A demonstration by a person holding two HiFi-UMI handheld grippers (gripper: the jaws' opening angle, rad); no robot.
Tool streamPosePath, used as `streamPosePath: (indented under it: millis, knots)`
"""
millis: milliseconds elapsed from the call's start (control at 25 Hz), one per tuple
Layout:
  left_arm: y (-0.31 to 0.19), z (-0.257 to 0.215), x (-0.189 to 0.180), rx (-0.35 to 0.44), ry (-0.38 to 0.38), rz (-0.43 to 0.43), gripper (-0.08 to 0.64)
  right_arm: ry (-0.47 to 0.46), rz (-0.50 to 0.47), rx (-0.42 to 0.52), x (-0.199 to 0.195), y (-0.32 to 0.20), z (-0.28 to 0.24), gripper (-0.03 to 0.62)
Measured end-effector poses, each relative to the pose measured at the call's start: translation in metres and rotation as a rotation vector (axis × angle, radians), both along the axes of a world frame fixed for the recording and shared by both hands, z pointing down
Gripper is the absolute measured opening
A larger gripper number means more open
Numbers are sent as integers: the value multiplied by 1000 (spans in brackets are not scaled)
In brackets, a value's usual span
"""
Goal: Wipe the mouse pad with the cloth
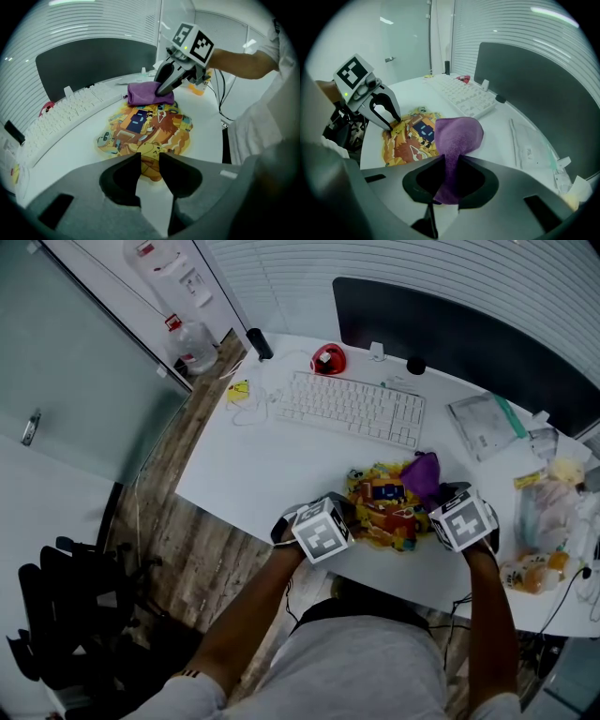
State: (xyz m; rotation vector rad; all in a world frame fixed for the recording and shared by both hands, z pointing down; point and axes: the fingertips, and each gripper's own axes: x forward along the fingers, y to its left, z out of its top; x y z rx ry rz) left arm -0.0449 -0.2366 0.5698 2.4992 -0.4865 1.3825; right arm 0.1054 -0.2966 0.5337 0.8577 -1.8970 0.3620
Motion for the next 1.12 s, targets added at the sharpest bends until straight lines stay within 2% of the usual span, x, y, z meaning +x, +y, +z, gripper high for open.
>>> streamPosePath:
  millis: [120,360,480,640,880,1120]
  knots:
    - [0,0,0,15,-9,5,130,-40,-26,20,-21,10,-17,71]
    - [4,-7,-5,22,5,19,132,-117,-97,20,-88,34,-32,71]
    - [11,-5,-10,15,-12,35,132,-122,-150,-1,-116,44,-25,71]
    - [14,-2,-13,18,-26,34,130,-82,-224,-37,-145,52,-10,71]
    - [12,-3,-13,23,-36,28,129,-23,-275,-56,-163,53,5,71]
    - [13,-9,-13,24,-38,44,129,-15,-247,-65,-141,53,7,71]
